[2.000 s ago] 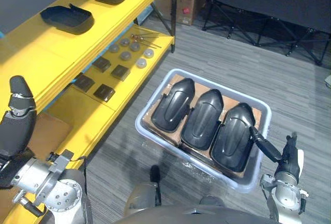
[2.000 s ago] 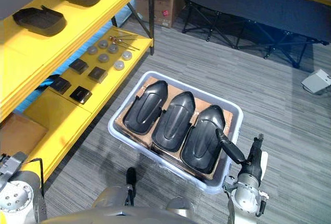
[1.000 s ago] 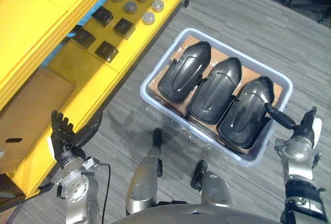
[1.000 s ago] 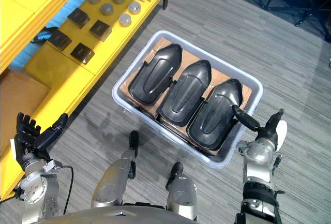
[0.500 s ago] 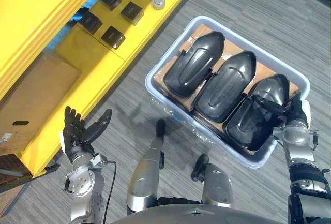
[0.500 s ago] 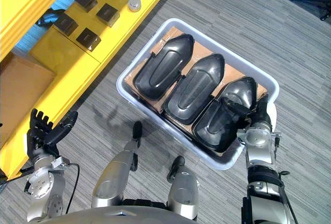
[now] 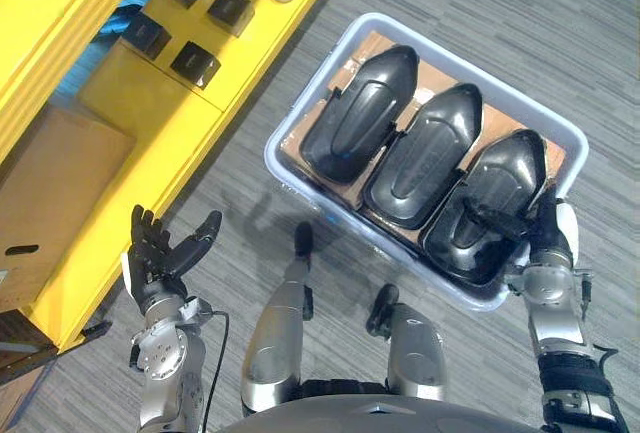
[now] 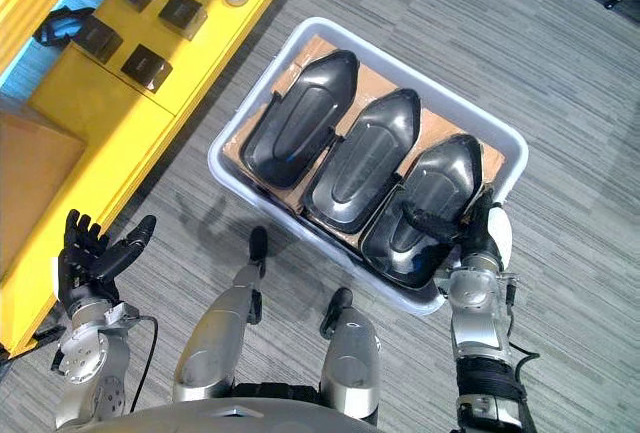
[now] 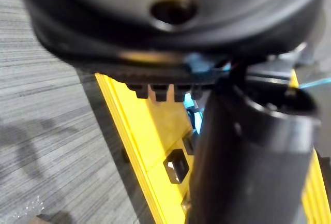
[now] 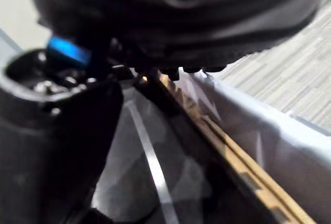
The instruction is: Walk over and take three plastic housings, then place them on the shelf
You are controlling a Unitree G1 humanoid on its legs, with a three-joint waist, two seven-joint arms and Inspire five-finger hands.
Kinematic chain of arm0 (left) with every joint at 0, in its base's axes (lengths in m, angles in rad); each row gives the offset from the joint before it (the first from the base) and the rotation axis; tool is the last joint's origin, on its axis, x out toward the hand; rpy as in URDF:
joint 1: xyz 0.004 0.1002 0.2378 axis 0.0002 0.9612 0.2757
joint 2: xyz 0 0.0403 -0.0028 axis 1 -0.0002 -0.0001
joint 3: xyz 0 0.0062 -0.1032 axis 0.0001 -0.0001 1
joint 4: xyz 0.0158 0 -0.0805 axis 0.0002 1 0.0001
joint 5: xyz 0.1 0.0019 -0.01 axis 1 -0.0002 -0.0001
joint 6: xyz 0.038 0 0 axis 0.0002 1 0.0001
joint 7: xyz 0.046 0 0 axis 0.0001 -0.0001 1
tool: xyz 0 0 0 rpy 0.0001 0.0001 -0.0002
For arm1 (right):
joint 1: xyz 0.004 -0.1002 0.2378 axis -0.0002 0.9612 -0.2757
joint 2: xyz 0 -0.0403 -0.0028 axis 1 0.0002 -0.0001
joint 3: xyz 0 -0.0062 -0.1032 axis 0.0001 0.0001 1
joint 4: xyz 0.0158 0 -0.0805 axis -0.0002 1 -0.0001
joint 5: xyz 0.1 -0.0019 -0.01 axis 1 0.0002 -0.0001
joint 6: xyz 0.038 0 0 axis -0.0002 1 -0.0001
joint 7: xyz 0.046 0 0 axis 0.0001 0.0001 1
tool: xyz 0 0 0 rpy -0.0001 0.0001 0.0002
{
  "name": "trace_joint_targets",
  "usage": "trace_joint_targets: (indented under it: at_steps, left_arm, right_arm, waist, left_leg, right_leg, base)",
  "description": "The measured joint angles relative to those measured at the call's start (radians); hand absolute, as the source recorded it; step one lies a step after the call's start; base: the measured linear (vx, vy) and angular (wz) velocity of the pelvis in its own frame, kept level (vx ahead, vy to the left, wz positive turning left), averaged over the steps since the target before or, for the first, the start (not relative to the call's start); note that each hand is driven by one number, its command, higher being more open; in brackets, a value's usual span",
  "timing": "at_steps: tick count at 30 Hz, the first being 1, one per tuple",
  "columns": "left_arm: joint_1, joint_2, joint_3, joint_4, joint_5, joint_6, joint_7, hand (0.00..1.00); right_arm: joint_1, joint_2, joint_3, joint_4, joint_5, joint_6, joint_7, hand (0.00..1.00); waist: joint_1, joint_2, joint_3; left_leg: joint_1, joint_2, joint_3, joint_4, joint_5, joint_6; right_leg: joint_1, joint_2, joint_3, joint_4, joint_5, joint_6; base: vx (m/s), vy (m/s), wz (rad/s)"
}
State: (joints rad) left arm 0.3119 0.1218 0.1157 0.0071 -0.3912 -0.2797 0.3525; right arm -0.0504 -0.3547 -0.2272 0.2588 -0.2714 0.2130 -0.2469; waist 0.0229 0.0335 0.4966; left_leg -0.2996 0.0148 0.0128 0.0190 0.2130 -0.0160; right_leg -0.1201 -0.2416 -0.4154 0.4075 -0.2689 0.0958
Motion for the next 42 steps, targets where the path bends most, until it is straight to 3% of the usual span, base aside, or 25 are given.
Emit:
trace_joint_targets:
  at_steps: [5,6,15,22,27,30,33,42]
  left_arm:
    - [0.0,-0.001,0.0,0.0,0.0,0.0,0.009,1.0]
    - [0.0,-0.003,0.0,0.0,0.0,0.0,0.01,1.0]
    - [0.0,-0.003,-0.002,0.0,-0.001,0.0,0.021,1.0]
    - [0.001,-0.001,-0.051,0.002,-0.001,0.0,0.027,1.0]
    - [-0.001,0.001,-0.08,0.007,0.0,0.0,0.025,1.0]
    - [-0.017,0.003,-0.098,0.039,0.0,0.0,0.022,1.0]
    - [-0.019,0.004,-0.099,0.05,-0.001,-0.001,0.022,1.0]
    - [-0.018,0.008,-0.097,0.024,-0.001,-0.008,-0.031,1.0]
  right_arm:
    - [0.008,0.019,0.01,-0.001,-0.001,0.034,-0.031,1.0]
    - [0.01,0.02,0.016,-0.003,-0.001,0.04,-0.048,0.0]
    - [0.009,0.041,0.003,-0.025,-0.075,0.106,-0.112,0.0]
    - [-0.047,0.028,-0.009,0.106,-0.071,0.1,-0.158,0.0]
    - [-0.145,-0.044,0.0,0.28,-0.022,0.001,-0.168,0.0]
    - [-0.207,-0.099,0.003,0.373,-0.015,-0.047,-0.165,0.0]
    - [-0.219,-0.135,0.014,0.405,-0.015,-0.071,-0.16,0.0]
    - [-0.192,-0.152,0.032,0.399,0.004,-0.119,-0.19,0.0]
  waist:
    - [-0.002,0.0,0.0]
    - [-0.003,0.0,0.0]
    - [-0.004,-0.007,0.004]
    - [-0.001,-0.007,0.004]
    - [0.004,-0.002,0.004]
    - [0.013,0.025,0.003]
    - [0.031,0.034,0.004]
    - [0.028,0.036,0.004]
  left_leg:
    - [0.0,-0.002,0.007,0.014,-0.011,-0.001]
    - [0.0,-0.002,0.007,0.014,-0.012,-0.001]
    - [0.005,-0.002,0.011,0.015,-0.016,-0.001]
    - [0.017,-0.003,0.02,0.011,-0.016,-0.002]
    - [0.016,-0.006,0.006,0.013,-0.013,-0.001]
    - [0.01,-0.016,-0.018,0.012,-0.007,-0.001]
    - [0.01,-0.022,-0.028,0.012,-0.002,-0.002]
    - [0.015,-0.026,-0.044,0.011,0.009,-0.005]
  right_leg:
    - [0.004,0.001,0.007,-0.005,0.001,0.001]
    - [0.005,0.001,0.007,-0.006,0.001,0.001]
    - [0.01,0.001,0.008,-0.01,0.001,0.001]
    - [0.016,0.001,0.015,-0.009,0.0,0.0]
    - [0.017,-0.002,0.005,0.002,-0.002,-0.001]
    - [0.016,-0.013,-0.019,0.028,-0.017,0.001]
    - [0.008,-0.021,-0.026,0.052,-0.032,-0.001]
    - [0.029,-0.025,-0.049,0.06,-0.041,-0.001]
  base:
    - [0.0,-0.026,-0.05]
    - [0.01,-0.034,0.0]
    - [0.0,-0.016,0.0]
    - [-0.01,-0.019,-0.03]
    - [-0.01,-0.027,0.05]
    - [-0.04,-0.023,0.22]
    - [-0.05,-0.037,0.17]
    - [0.0,-0.049,0.07]
